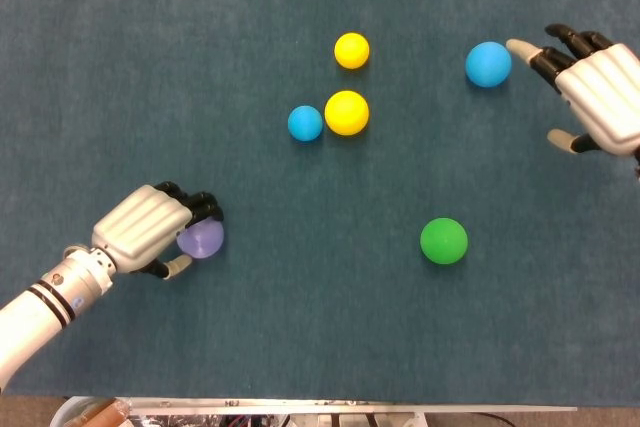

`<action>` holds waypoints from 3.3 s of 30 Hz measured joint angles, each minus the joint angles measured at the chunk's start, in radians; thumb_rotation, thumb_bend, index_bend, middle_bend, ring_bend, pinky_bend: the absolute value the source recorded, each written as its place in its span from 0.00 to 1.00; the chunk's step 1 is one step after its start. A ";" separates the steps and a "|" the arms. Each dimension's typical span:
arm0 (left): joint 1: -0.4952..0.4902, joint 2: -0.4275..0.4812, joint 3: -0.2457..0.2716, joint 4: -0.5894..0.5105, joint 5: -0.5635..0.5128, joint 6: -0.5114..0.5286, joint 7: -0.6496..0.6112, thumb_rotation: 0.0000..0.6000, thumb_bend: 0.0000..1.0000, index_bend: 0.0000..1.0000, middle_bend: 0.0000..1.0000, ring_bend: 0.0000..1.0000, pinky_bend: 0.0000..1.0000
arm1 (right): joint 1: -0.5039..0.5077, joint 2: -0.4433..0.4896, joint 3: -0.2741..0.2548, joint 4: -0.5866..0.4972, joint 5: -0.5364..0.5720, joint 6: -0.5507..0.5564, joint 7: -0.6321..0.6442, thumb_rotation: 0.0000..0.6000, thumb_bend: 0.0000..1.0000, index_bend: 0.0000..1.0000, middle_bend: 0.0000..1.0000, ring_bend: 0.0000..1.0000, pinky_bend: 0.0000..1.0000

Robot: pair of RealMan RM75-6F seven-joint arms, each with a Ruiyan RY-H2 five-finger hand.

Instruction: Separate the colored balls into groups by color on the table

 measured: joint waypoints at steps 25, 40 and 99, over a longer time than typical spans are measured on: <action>0.068 0.130 -0.033 -0.087 -0.032 0.127 0.035 1.00 0.32 0.19 0.13 0.15 0.24 | 0.093 -0.063 0.047 0.011 0.047 -0.069 -0.084 1.00 0.13 0.13 0.35 0.12 0.25; 0.250 0.285 -0.021 -0.155 -0.019 0.372 0.034 1.00 0.32 0.19 0.13 0.15 0.23 | 0.312 -0.345 0.070 0.183 0.240 -0.179 -0.346 1.00 0.06 0.13 0.34 0.12 0.25; 0.435 0.334 -0.051 -0.112 0.016 0.450 -0.107 1.00 0.32 0.19 0.12 0.14 0.19 | 0.539 -0.785 0.027 0.675 0.430 -0.221 -0.450 1.00 0.13 0.47 0.51 0.22 0.25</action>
